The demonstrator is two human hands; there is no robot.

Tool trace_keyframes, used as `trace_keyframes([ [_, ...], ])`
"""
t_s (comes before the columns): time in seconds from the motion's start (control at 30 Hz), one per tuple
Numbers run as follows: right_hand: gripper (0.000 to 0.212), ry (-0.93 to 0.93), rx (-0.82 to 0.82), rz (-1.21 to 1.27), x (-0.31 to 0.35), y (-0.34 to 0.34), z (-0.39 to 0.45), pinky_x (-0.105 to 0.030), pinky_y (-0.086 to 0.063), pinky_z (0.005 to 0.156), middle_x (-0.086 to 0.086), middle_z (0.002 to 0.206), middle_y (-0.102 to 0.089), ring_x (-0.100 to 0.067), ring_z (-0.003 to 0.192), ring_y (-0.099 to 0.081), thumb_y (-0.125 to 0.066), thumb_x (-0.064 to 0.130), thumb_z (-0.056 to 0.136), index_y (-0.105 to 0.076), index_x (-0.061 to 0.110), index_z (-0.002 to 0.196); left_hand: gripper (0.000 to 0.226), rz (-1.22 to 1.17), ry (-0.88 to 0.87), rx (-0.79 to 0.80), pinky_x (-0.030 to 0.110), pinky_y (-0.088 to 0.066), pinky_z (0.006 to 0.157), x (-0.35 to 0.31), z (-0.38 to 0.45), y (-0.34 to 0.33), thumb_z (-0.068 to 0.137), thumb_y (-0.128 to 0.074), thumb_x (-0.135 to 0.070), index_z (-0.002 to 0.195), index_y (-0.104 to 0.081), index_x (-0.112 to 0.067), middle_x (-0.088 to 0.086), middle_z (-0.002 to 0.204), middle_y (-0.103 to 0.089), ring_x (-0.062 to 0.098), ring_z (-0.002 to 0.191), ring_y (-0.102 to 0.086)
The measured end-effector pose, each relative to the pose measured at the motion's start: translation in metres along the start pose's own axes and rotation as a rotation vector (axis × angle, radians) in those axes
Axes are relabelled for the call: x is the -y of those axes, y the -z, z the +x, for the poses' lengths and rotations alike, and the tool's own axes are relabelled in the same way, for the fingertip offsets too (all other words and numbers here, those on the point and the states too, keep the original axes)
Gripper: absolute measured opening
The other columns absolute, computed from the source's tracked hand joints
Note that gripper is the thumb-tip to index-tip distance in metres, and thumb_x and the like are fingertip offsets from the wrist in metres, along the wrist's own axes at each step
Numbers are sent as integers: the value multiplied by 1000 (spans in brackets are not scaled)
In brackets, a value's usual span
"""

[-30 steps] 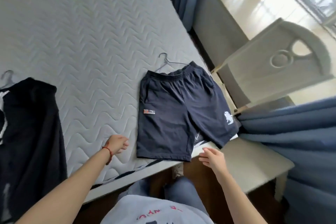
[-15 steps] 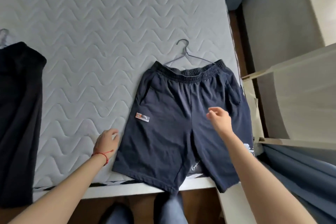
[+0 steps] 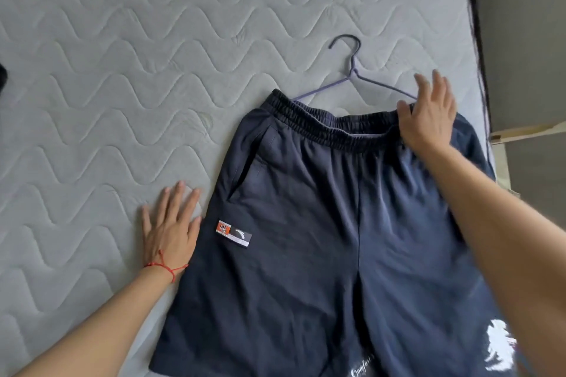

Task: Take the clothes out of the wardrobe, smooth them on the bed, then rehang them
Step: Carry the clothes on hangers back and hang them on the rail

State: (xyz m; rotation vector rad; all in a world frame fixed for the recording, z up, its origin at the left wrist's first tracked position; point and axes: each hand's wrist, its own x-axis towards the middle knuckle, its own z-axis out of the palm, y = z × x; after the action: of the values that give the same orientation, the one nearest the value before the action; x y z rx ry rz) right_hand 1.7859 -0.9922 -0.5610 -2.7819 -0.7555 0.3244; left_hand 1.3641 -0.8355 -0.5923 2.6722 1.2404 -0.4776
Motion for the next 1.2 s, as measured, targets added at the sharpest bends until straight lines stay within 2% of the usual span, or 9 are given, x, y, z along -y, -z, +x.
trace_keyframes([
  [0.13,53,40,-12,-134,-17,-24,10,-45,-14,113,-19,136,-40,-32,129,-32,-32,38,87,-41,10,131,54,0,-5,-112,58,-20,106,6,2,-21,85,-29,-34,137,-39,-22,8,147,-39,24,136,-25],
  [0.3,36,100,-170,-195,-12,-34,14,-46,-24,100,-27,112,-51,-41,108,-43,-32,27,94,-52,1,110,55,12,-24,-206,57,-18,107,11,5,-28,83,-32,-32,137,-37,-22,9,145,-41,26,136,-26],
  [0.5,29,144,-196,-52,2,-43,3,-42,-26,84,-26,99,-56,-40,97,-48,-36,21,94,-55,-1,96,56,19,-38,-243,55,-18,107,13,5,-32,83,-33,-34,138,-36,-24,6,146,-40,25,136,-27],
  [0.73,22,219,-218,59,34,-41,-21,-38,-26,80,-23,92,-58,-38,90,-53,-41,14,91,-57,-1,92,54,-18,-64,-274,55,-18,108,14,5,-31,84,-32,-34,137,-35,-26,3,148,-37,23,138,-25],
  [0.83,20,267,-257,49,59,-32,-35,-36,-25,81,-22,88,-57,-38,86,-53,-42,12,91,-58,0,91,46,-31,-79,-288,51,-11,111,19,5,-35,94,-19,-35,136,-33,-22,0,149,-33,18,144,-9],
  [0.9,20,316,-287,27,79,-27,-43,-37,-25,80,-21,85,-57,-37,83,-53,-43,11,91,-59,0,89,53,-12,-83,-287,49,-4,112,23,7,-37,83,-38,-25,135,-36,-14,3,146,-33,14,145,3],
  [0.97,22,375,-308,9,104,-22,-48,-37,-25,78,-20,82,-56,-37,79,-54,-42,13,91,-60,1,88,58,-33,-140,-280,46,-2,113,28,11,-35,70,-44,-28,124,-54,-11,12,133,-53,23,140,-17],
  [1.03,25,433,-323,0,132,-18,-52,-37,-25,76,-19,80,-56,-36,76,-54,-40,16,91,-61,1,87,50,-136,-208,-289,41,-10,112,39,13,-28,69,-43,-29,110,-65,-9,17,111,-67,28,117,-41],
  [1.2,20,536,-333,38,221,-21,-65,-35,-24,74,-18,76,-55,-35,72,-54,-43,11,88,-61,1,87,41,-397,-45,-327,39,-40,84,127,6,8,68,-38,-12,92,-67,4,24,100,-65,39,87,-62],
])
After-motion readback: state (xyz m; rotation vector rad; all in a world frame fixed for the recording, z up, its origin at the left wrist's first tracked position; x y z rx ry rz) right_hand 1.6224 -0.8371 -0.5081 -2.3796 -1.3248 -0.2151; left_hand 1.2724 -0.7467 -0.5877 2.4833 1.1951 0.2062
